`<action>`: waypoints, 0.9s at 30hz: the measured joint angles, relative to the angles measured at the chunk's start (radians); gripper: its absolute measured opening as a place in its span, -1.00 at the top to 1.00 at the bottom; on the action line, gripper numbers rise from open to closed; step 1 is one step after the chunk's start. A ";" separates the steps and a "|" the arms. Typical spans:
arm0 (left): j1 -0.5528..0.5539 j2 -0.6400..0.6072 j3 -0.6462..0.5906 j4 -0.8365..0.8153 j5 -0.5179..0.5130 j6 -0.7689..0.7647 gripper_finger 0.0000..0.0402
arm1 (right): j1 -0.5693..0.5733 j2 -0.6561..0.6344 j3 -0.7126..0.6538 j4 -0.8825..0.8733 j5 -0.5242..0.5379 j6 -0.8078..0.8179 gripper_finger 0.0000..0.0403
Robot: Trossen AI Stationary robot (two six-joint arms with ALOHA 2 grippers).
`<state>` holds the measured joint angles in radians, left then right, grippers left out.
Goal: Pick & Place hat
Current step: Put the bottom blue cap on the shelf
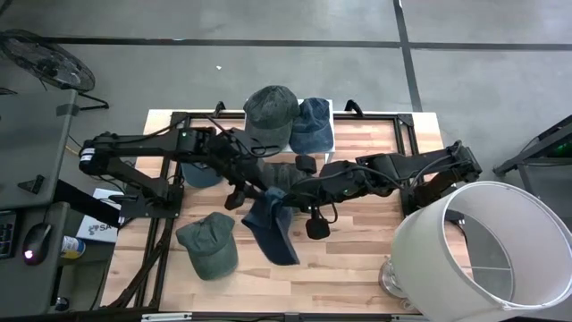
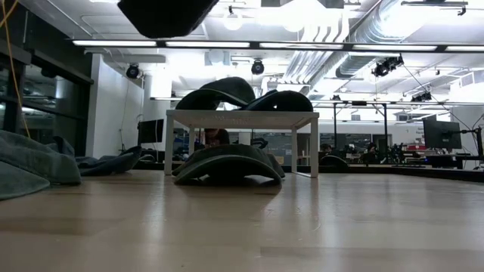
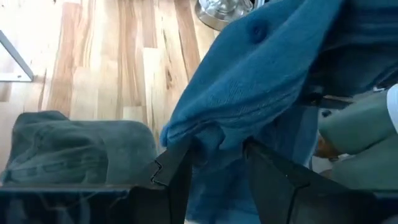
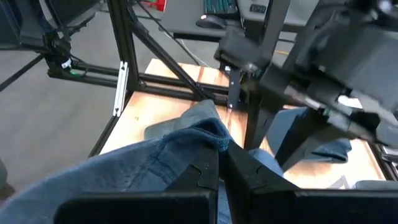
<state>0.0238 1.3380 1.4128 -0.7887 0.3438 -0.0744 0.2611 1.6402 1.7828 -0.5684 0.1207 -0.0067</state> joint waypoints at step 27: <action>0.002 0.018 -0.001 0.040 -0.090 0.055 0.99 | -0.001 0.000 0.000 -0.018 0.002 0.085 0.91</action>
<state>0.0254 1.3560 1.4120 -0.7490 0.2539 -0.0196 0.2597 1.6402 1.7828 -0.5869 0.1225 0.0779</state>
